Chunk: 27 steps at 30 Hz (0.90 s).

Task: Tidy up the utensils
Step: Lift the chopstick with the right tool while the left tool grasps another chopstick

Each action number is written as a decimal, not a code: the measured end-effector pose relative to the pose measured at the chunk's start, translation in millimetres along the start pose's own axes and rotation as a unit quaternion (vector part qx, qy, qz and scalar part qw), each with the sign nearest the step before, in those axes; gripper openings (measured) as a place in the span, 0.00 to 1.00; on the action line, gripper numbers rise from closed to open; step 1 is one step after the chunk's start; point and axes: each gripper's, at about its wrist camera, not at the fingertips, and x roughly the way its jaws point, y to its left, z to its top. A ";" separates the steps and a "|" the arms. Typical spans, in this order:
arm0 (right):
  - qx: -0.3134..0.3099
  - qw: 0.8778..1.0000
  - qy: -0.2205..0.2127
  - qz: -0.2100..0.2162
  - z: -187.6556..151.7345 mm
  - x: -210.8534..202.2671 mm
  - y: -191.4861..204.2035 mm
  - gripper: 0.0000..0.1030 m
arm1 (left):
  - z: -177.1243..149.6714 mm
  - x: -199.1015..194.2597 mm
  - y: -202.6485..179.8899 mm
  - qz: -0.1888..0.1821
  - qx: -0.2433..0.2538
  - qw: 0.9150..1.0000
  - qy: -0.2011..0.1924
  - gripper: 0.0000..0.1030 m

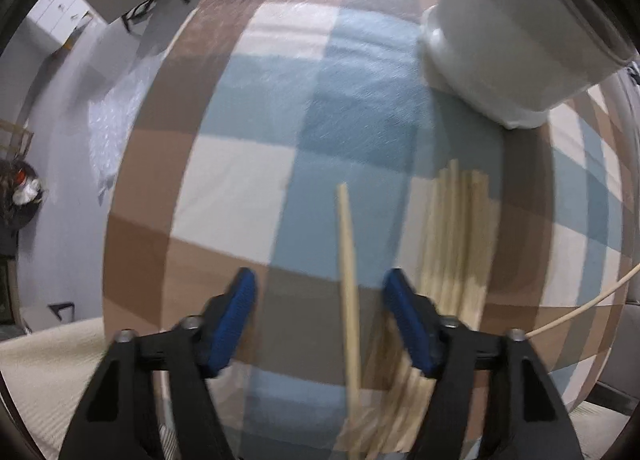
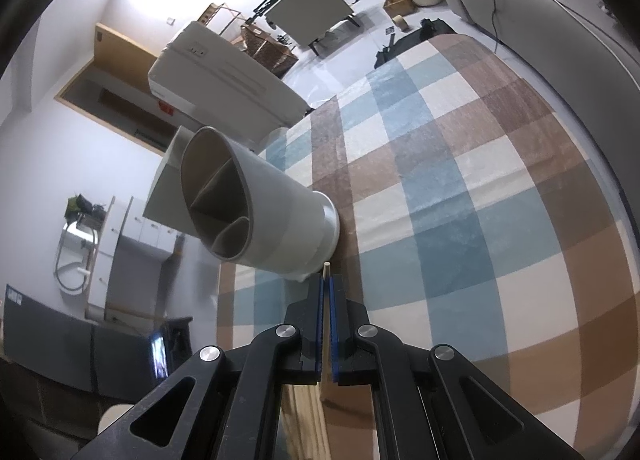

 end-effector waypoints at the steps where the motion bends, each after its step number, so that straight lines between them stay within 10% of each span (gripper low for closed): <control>1: -0.003 1.000 0.000 -0.001 0.1 0.1 0.9 0.02 | 1.2 -2.0 -3.1 -0.007 0.003 1.000 0.000 0.36; 6: -0.013 1.000 0.001 -0.006 0.3 0.4 3.1 0.02 | 15.6 -5.3 -17.2 -0.019 0.022 1.000 -0.009 0.02; 27: -0.166 0.984 -0.035 -0.059 -44.9 -31.9 73.7 0.02 | -12.7 -114.2 -12.1 -0.116 0.062 0.972 -0.196 0.01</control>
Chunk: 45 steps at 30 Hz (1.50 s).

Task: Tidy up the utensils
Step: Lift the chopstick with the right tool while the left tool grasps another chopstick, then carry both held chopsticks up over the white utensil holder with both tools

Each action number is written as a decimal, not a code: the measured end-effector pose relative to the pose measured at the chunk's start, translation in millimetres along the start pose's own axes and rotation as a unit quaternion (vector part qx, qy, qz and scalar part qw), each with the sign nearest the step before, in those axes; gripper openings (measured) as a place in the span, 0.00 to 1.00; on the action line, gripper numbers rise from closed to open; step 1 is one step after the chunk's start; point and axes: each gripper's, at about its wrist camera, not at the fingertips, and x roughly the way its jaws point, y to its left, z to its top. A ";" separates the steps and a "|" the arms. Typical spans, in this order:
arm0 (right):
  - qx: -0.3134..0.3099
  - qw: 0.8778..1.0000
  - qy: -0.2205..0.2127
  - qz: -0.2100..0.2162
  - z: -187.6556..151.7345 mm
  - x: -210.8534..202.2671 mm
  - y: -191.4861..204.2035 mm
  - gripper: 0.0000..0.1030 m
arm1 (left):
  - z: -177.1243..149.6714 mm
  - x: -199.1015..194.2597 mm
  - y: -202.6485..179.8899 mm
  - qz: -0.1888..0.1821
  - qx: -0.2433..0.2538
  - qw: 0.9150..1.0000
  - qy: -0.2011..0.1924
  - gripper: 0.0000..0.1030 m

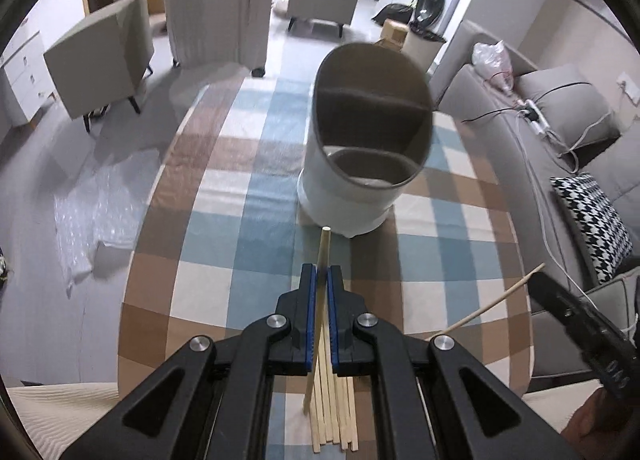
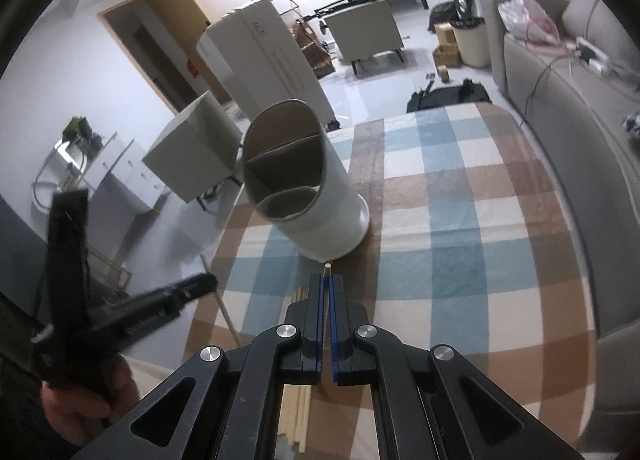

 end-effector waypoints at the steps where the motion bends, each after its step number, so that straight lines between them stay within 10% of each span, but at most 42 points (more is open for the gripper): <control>1: -0.005 1.000 -0.004 -0.003 -2.2 -3.2 3.1 0.02 | -0.4 -4.9 -1.1 0.000 0.005 1.000 -0.006 0.01; 26: -0.031 0.996 -0.080 -0.017 1.5 -51.0 43.6 0.01 | 34.5 -65.6 4.9 -0.040 0.030 0.997 -0.064 0.01; 45: -0.124 0.982 -0.143 -0.018 163.2 -60.1 90.2 0.01 | 160.1 -87.7 -12.4 -0.074 0.050 0.987 -0.135 0.01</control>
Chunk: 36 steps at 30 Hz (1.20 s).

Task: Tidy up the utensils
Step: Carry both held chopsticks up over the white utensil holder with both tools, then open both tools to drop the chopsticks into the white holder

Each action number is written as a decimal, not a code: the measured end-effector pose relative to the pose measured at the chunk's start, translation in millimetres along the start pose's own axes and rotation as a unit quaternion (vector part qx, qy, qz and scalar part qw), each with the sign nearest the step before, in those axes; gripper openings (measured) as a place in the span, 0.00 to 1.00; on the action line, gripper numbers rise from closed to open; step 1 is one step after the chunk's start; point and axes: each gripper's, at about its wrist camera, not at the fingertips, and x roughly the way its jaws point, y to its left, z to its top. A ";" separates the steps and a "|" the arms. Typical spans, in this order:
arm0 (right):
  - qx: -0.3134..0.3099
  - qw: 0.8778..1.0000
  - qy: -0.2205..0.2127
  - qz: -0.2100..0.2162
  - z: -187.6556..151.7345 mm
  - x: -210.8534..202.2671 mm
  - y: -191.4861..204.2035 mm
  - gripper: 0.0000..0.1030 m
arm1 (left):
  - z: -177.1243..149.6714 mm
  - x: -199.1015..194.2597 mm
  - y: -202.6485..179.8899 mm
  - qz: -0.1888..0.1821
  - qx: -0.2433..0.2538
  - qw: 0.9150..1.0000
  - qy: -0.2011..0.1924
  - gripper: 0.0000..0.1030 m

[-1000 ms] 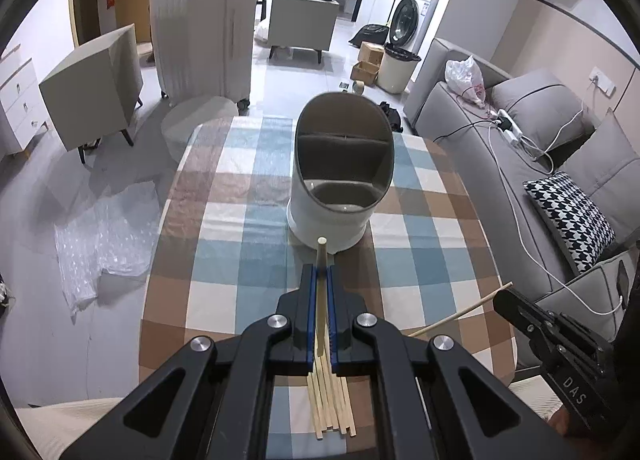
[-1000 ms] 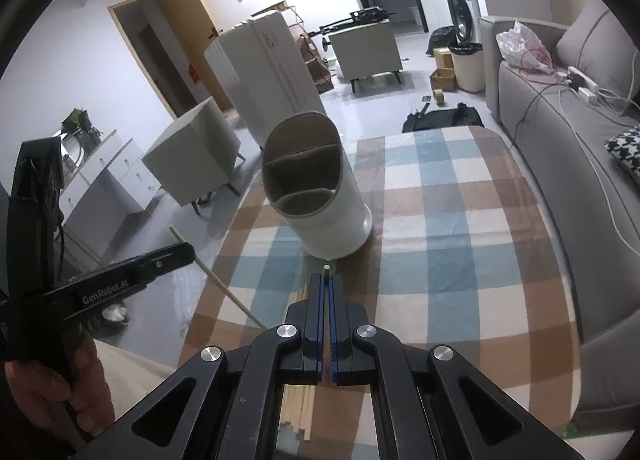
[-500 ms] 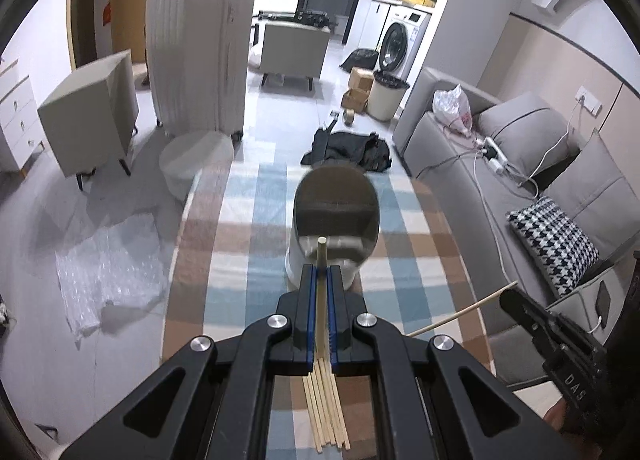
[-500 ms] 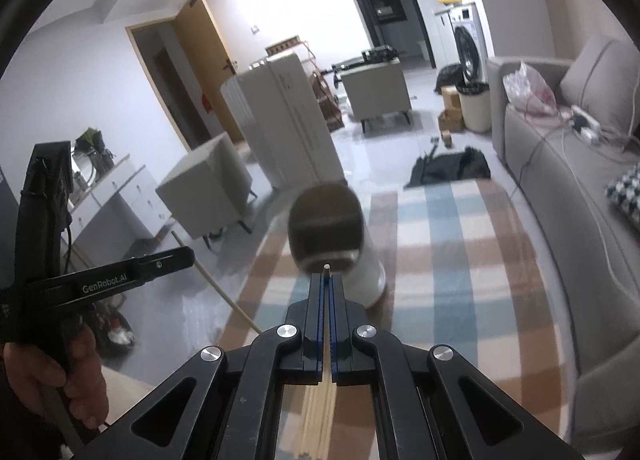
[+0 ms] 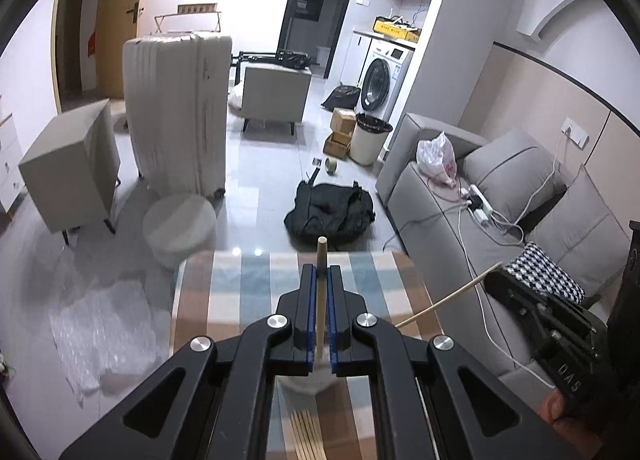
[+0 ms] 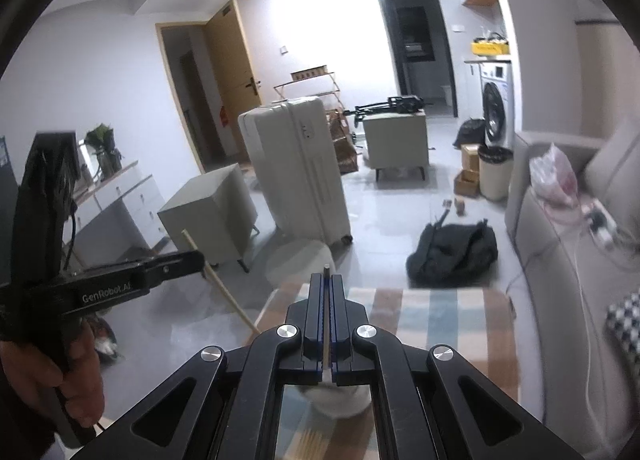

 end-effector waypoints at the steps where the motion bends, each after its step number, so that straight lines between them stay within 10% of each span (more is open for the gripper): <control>1: -0.008 1.000 0.002 0.000 5.2 8.6 1.1 0.01 | 5.1 6.9 1.1 0.000 0.001 1.000 -0.001 0.01; 23: 0.000 0.992 0.125 0.013 -23.3 133.7 -29.6 0.05 | -8.2 95.3 29.1 -0.037 -0.045 0.994 0.096 0.02; 28: 0.059 0.991 0.114 0.038 -26.6 127.8 -46.0 0.19 | -10.7 84.3 33.6 -0.041 -0.062 0.992 0.106 0.44; 36: 0.116 0.989 0.093 0.023 -65.2 79.0 -63.1 0.45 | -35.2 55.1 33.6 0.008 -0.081 0.991 0.105 0.59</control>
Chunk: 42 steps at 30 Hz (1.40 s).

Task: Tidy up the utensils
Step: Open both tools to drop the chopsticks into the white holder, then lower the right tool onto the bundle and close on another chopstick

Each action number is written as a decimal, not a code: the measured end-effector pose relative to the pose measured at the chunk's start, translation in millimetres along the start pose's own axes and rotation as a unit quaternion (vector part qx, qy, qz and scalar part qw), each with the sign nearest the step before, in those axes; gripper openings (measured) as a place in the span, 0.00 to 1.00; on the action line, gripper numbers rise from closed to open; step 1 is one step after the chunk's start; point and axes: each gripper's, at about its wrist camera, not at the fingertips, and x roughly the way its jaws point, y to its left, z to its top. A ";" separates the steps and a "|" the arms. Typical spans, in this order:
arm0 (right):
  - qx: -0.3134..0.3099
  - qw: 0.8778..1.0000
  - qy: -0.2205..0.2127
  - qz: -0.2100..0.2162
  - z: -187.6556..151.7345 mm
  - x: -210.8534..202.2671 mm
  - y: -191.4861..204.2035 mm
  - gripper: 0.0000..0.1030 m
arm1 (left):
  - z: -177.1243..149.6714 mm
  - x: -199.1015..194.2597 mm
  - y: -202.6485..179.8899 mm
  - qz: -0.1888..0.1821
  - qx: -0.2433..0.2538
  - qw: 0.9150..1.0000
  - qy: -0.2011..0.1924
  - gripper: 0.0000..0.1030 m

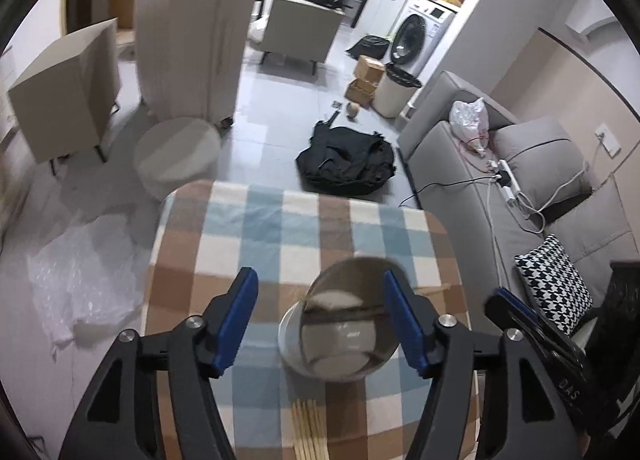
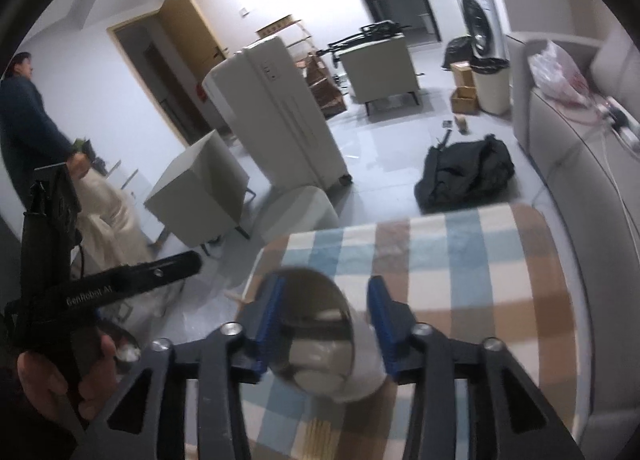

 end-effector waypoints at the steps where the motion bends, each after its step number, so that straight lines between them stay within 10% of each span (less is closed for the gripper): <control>1: 0.004 1.000 0.001 -0.002 -8.1 -4.9 -1.6 0.45 | -5.0 -1.4 0.2 0.004 -0.001 1.000 0.001 0.59; 27: -0.005 0.999 -0.034 -0.011 -109.3 -84.2 21.0 0.75 | -105.6 -36.0 -22.4 0.078 0.024 0.997 -0.010 0.69; 42: -0.007 0.997 0.053 -0.052 -166.6 -46.5 13.2 0.88 | -161.2 3.9 -7.0 0.109 0.033 0.993 0.032 0.75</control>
